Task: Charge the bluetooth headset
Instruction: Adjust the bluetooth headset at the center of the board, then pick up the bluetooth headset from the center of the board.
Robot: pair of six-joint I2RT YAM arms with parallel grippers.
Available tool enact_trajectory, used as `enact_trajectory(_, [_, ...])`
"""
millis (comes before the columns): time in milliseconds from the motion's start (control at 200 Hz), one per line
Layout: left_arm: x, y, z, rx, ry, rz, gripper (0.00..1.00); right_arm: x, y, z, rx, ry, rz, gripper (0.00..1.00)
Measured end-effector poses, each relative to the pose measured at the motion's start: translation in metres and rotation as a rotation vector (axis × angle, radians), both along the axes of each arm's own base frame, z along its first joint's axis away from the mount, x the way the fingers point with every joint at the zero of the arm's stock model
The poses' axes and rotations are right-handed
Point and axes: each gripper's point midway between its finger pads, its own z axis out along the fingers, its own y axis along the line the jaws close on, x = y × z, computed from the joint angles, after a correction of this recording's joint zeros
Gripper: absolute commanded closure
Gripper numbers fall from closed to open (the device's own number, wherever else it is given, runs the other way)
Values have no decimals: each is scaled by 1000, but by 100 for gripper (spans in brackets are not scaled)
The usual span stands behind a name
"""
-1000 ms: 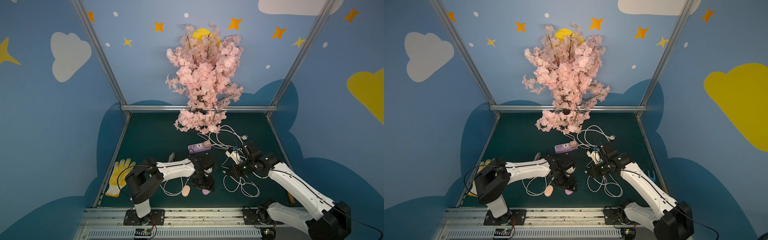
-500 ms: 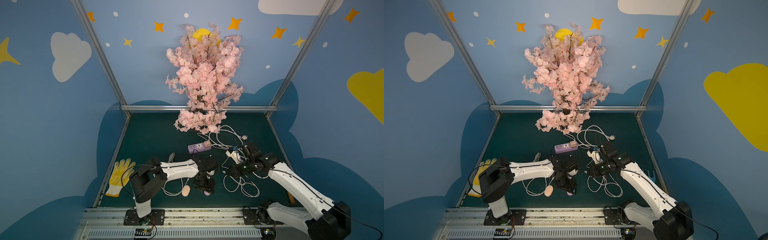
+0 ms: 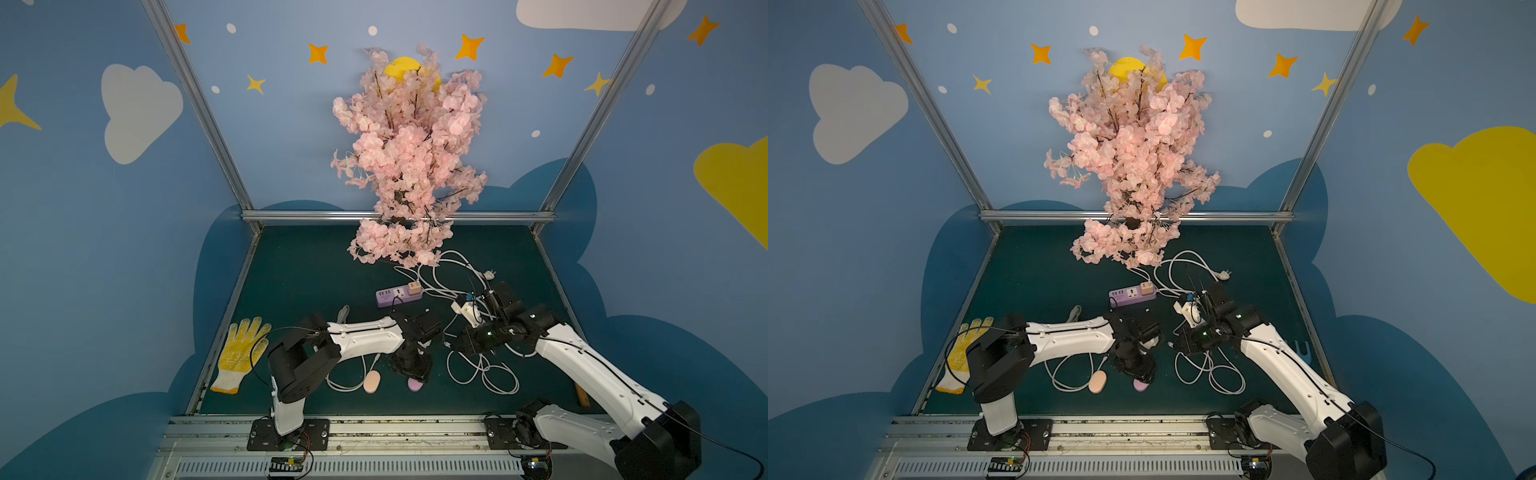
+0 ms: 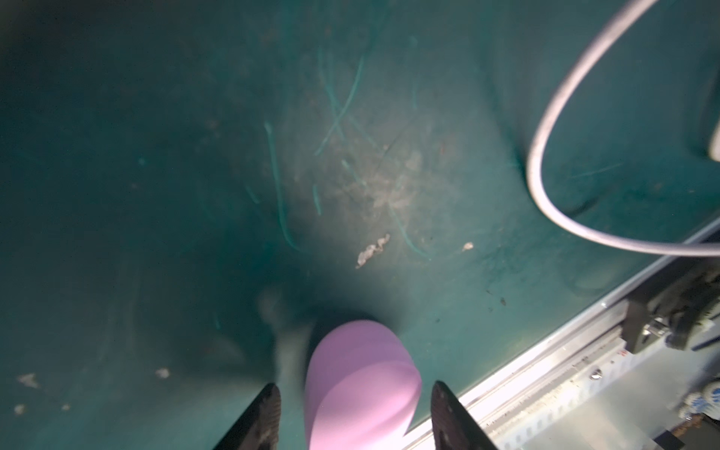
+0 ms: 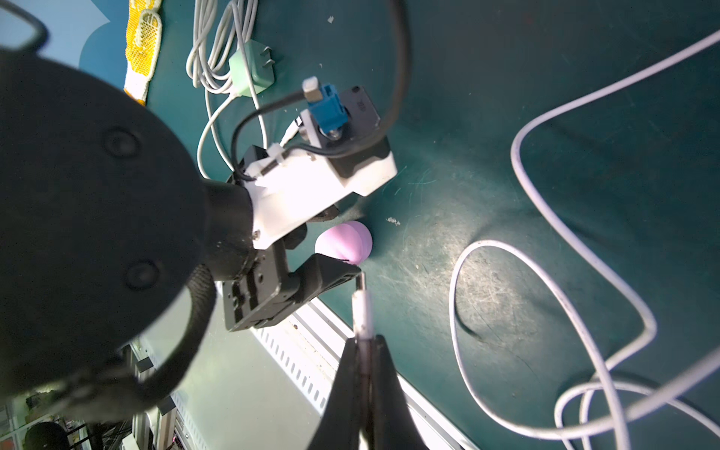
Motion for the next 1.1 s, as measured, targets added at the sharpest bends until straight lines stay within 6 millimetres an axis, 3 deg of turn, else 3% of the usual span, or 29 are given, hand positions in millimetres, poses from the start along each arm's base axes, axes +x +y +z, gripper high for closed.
enact_trajectory(496, [-1, -5, -2, 1, -3, -29, 63, 1, -1, 0, 2, 4, -9, 100])
enact_trajectory(846, [-4, -3, 1, -20, 5, -30, 67, 0, 1, 2, 14, 16, -12, 100])
enact_trajectory(961, [-9, 10, 14, -65, 9, -14, 77, -2, 4, 4, 36, 25, -3, 100])
enact_trajectory(1101, [8, 25, 56, -228, -64, 58, 86, -2, 13, 14, 90, 33, 13, 100])
